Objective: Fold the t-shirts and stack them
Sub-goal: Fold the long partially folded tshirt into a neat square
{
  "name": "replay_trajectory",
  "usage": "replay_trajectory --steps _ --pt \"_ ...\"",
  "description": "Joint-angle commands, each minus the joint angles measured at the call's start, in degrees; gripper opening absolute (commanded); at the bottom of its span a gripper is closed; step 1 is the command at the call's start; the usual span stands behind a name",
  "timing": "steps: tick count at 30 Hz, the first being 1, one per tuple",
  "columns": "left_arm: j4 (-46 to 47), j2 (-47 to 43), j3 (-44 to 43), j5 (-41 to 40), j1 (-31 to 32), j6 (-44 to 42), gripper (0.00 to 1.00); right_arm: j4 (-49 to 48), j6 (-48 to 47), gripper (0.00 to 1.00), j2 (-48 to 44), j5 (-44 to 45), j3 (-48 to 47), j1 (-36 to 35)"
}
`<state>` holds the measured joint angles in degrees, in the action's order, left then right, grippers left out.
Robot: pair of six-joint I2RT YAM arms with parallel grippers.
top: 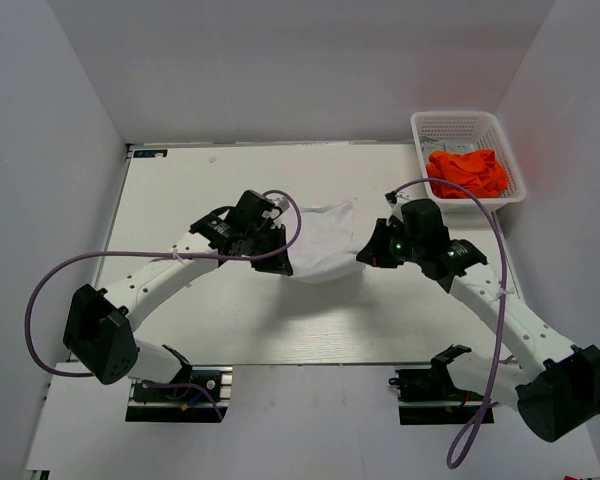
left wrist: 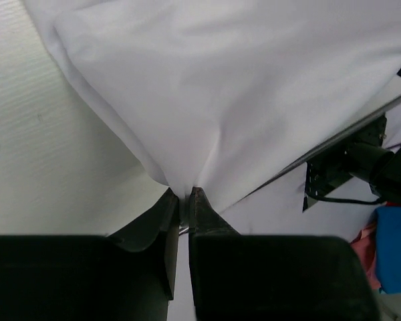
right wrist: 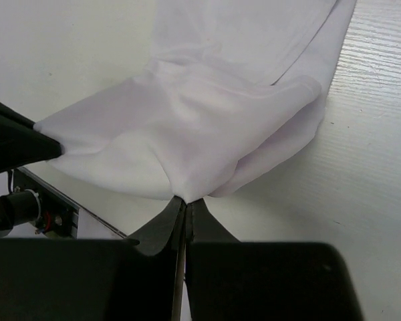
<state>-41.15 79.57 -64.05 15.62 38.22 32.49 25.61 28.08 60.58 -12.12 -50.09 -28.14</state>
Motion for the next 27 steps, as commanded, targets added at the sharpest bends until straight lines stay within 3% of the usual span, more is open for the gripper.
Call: replay_trajectory --steps 1,8,12,21,27 --pt "-2.53 2.15 -5.54 -6.09 0.02 1.60 0.00 -0.47 -0.48 0.00 2.43 2.70 -2.20 0.37" --pt "-4.56 8.14 -15.30 -13.67 -1.12 2.66 0.00 -5.29 2.25 0.00 6.48 13.60 -8.18 0.98" --pt "-7.54 11.57 -20.57 -23.69 -1.82 8.98 0.00 -5.04 1.63 0.00 9.99 16.07 -11.96 2.03" --pt "-13.51 26.23 -35.96 -29.14 -5.07 12.25 0.00 -7.58 -0.92 0.00 19.92 13.79 -20.48 4.76" --pt "-12.12 31.43 -41.94 -29.15 -7.71 12.25 0.00 -8.73 -1.53 0.00 27.65 10.28 -26.89 8.01"
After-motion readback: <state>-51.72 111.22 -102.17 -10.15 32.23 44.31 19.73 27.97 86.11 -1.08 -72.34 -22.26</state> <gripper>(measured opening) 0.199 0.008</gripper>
